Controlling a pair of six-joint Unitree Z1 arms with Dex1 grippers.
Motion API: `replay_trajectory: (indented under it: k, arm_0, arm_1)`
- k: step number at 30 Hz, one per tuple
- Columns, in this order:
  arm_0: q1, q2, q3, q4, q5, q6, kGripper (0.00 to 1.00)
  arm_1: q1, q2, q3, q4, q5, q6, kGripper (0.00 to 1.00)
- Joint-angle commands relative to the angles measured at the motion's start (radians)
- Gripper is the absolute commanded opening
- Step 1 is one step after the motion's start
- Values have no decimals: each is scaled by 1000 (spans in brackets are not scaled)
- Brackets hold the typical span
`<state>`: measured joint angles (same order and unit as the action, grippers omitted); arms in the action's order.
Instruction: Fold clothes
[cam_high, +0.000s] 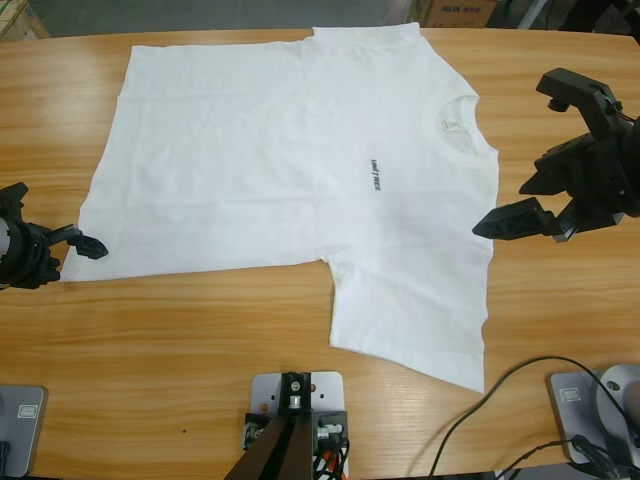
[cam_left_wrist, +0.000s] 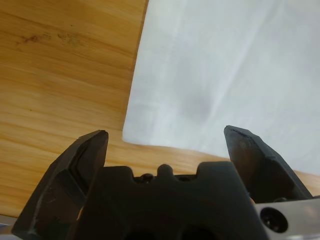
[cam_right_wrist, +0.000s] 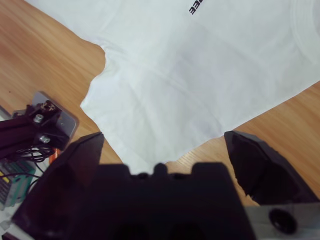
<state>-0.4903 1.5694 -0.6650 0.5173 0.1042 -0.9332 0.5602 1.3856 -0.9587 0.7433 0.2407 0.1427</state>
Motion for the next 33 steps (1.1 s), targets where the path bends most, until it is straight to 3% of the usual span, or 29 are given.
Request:
replay_trajectory:
  k: [1,13,17,18,22,23,25,27,28,29,33]
  arm_0:
    - [-11,68,28,-8,12,-30,918]
    - [-67,126,54,-71,-4,-56,885]
    - [-71,115,54,-85,-6,-50,622]
    - [-71,113,54,-89,-6,-50,604]
    - [-71,110,54,-97,-10,-50,363]
    - [-71,108,55,-97,-11,-50,352]
    - [-71,101,57,-99,-12,-50,208]
    - [-71,99,58,-100,-12,-50,165]
    - [-71,98,58,-101,-12,-50,39]
    - [-71,96,60,-104,-12,-50,0]
    - [-71,90,75,-135,-23,-50,0]
  arm_1:
    - [-11,-3,17,2,20,-11,987]
    - [-11,-7,18,2,19,-11,987]
    - [-11,-7,18,2,19,-11,983]
    - [-11,-7,18,2,19,-11,982]
    - [-11,-7,20,2,19,-11,982]
    - [-11,-7,20,2,19,-11,982]
    - [-11,-7,20,2,19,-11,982]
    - [-11,-7,20,2,19,-11,982]
    - [-11,-7,20,2,19,-11,982]
    - [-11,-7,20,2,19,-11,982]
    - [-11,-7,20,1,19,-11,982]
